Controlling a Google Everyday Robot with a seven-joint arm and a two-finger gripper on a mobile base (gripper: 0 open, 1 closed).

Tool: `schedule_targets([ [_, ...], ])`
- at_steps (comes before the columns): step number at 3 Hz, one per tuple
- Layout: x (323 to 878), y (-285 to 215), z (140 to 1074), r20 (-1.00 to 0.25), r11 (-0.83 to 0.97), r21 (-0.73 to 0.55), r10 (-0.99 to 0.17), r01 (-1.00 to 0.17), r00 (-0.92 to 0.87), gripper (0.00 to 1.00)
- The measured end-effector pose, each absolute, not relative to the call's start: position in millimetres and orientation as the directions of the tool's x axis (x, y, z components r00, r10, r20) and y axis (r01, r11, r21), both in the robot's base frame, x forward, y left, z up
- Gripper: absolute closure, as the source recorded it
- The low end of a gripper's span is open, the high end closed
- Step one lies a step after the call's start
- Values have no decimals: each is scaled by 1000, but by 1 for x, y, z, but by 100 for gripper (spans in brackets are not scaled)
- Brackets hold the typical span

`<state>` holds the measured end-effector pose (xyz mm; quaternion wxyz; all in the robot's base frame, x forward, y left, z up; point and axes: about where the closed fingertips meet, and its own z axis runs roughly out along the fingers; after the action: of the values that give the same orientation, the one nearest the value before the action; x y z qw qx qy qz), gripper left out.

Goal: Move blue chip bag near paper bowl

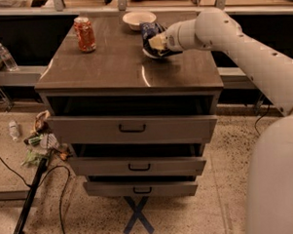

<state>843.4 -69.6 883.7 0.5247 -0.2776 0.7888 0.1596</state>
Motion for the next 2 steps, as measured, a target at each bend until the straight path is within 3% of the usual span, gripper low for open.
schedule_targets([
  [1, 875, -54, 899, -933, 793, -62, -262, -606, -247, 100],
  [2, 898, -41, 903, -937, 791, -72, -262, -608, -231, 85],
])
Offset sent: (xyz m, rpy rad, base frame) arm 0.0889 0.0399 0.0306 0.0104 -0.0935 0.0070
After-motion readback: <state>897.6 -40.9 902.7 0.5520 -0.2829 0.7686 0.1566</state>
